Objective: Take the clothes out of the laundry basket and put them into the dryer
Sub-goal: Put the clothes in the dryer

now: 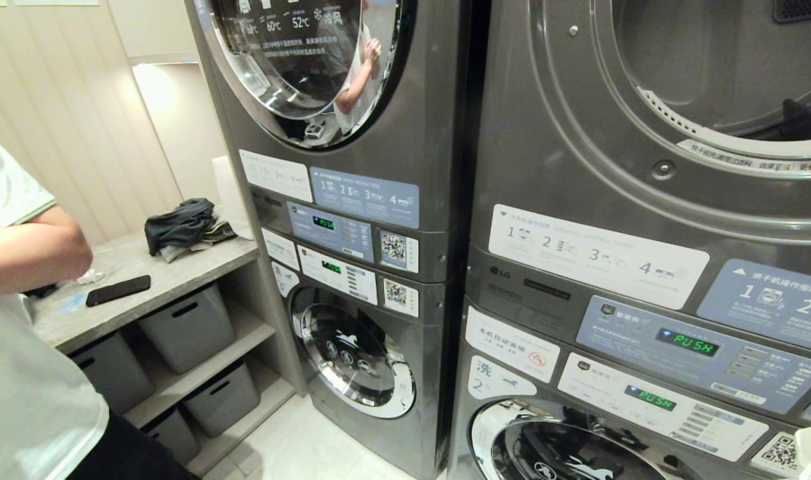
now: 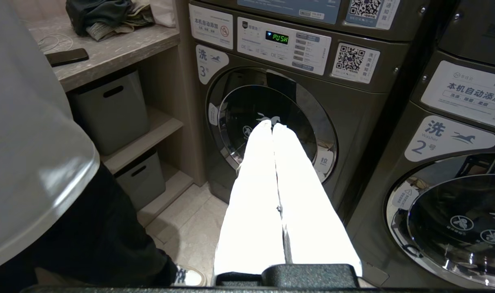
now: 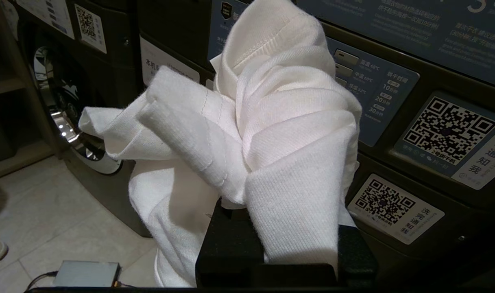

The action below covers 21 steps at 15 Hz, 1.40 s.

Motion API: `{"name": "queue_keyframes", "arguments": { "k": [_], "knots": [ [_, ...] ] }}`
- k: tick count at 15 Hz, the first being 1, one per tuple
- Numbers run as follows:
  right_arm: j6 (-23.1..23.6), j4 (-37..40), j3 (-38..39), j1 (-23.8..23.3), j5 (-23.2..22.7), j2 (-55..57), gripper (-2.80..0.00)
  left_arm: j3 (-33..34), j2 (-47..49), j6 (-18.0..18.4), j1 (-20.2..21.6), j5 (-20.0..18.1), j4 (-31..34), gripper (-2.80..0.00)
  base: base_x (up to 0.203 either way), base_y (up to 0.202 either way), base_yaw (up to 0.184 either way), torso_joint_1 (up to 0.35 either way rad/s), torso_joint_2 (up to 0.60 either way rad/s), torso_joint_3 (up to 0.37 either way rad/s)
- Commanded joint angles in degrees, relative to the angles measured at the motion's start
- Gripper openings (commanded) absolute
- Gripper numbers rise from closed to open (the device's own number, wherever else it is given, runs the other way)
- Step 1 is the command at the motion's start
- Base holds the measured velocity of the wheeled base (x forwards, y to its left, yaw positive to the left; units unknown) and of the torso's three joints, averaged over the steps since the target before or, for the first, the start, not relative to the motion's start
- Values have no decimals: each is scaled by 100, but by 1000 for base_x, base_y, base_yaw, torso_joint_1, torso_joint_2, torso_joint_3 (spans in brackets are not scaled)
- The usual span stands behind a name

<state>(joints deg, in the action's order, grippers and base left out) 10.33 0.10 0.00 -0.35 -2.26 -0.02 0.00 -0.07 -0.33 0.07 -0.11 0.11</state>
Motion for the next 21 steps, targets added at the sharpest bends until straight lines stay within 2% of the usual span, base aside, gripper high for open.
{"name": "queue_keyframes", "arguments": {
  "k": [1,21],
  "knots": [
    [5,-1,0,0,-3,7,-280,6,-1,-2,2,-1,-2,-280,0,0,0,75,-149,-65],
    [-1,-1,0,0,-6,2,-280,6,-1,-2,2,-7,-2,-280,0,0,0,50,-98,-48]
  ]
}}
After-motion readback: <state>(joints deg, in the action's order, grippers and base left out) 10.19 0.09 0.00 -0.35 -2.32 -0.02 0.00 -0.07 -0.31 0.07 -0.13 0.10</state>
